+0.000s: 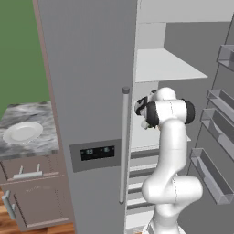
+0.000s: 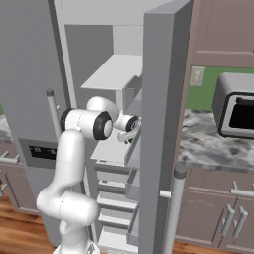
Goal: Pick avocado from the fridge and place it on the plate on the counter.
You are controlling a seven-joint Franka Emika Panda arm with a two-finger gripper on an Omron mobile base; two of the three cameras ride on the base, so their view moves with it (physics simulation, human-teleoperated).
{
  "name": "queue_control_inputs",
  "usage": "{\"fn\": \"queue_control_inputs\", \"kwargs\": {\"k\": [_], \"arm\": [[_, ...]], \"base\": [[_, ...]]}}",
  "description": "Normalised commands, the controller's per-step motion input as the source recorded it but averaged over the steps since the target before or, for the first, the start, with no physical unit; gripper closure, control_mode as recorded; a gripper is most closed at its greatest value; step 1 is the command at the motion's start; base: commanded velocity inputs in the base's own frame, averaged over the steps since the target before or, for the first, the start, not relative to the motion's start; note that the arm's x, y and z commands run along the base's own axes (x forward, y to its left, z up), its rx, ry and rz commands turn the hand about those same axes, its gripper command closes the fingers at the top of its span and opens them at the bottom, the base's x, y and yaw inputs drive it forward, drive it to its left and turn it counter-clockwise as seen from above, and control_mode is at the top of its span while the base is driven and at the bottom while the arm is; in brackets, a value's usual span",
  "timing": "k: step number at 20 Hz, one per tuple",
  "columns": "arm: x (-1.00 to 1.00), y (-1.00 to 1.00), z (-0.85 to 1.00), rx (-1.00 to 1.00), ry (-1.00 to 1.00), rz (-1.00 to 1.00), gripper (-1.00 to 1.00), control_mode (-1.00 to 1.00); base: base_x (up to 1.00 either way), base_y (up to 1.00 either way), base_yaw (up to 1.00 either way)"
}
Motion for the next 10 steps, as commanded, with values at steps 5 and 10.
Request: {"fn": "queue_control_inputs", "kwargs": {"k": [5,10], "arm": [[0.0,0.02,-0.42,-0.03,-0.01,0.0,1.0,-1.0],[-0.07,0.0,-0.34,0.0,-0.05,0.0,1.0,-1.0]], "base": [[0.0,0.0,0.0],[0.0,0.0,0.0]]}}
